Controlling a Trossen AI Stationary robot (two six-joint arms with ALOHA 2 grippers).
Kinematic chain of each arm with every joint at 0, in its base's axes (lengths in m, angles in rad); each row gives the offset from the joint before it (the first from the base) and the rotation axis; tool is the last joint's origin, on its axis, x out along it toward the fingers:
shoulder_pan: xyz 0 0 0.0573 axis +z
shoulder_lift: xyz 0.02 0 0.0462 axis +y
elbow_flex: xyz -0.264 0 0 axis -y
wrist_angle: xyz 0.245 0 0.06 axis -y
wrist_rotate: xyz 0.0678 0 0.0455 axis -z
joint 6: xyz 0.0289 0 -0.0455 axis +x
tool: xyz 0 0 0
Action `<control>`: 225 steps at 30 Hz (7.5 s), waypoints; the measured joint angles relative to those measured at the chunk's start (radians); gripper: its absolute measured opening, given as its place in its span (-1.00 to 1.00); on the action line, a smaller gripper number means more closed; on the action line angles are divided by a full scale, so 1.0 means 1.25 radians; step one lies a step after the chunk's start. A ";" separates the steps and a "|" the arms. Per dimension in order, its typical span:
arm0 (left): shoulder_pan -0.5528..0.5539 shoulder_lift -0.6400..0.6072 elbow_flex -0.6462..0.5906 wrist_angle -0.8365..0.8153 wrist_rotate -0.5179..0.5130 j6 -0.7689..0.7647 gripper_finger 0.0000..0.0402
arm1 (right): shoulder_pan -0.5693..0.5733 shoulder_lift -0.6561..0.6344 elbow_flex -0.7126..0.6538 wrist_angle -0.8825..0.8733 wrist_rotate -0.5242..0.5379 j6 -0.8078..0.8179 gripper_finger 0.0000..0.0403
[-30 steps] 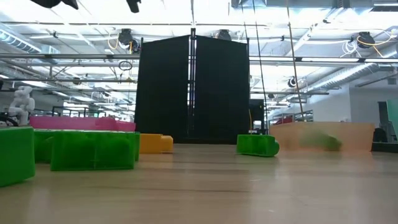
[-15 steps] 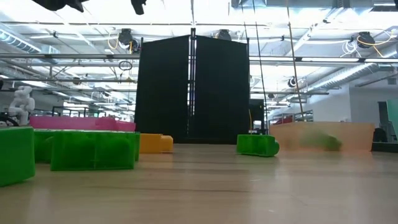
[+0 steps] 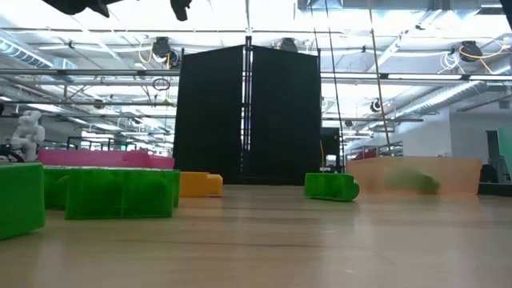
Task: Sort blocks
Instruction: Put the red game piece into the red bin, then put the yellow game piece into the blue bin
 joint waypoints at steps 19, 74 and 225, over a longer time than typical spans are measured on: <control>0.000 0.020 0.000 0.011 0.005 0.000 0.05 | 0.000 0.001 0.000 -0.011 0.000 0.024 -0.43; 0.259 -0.018 -0.018 -0.898 -0.787 -0.170 -0.38 | -0.020 -0.248 0.000 -0.274 0.156 -0.133 0.23; -0.304 0.229 0.425 -0.285 -0.432 0.341 -0.34 | 0.026 -0.229 0.000 -0.320 -0.128 -0.241 0.23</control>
